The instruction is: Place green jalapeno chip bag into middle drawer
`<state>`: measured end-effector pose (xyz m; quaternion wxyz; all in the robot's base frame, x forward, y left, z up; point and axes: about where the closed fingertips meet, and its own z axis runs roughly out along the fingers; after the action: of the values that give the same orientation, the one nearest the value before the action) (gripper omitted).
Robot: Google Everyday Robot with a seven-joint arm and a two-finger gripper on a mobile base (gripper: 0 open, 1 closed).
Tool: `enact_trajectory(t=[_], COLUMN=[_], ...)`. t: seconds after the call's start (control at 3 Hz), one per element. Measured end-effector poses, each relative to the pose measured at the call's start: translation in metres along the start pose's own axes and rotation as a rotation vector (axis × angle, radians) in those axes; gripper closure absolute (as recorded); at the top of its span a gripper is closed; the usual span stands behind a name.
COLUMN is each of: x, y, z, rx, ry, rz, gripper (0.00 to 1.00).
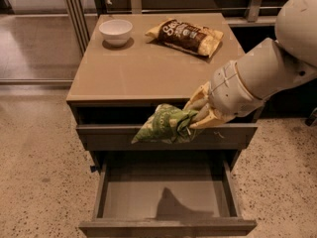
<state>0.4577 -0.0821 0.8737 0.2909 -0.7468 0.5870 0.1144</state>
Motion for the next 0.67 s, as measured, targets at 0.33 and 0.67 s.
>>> enact_trajectory(t=[0.33, 0.67], x=[0.014, 0.051], y=[0.037, 0.055], z=[0.032, 0.069], rx=[0.0, 0.049], ry=[-0.015, -0.131], rz=[0.025, 0.092], gripper=[1.0, 1.0])
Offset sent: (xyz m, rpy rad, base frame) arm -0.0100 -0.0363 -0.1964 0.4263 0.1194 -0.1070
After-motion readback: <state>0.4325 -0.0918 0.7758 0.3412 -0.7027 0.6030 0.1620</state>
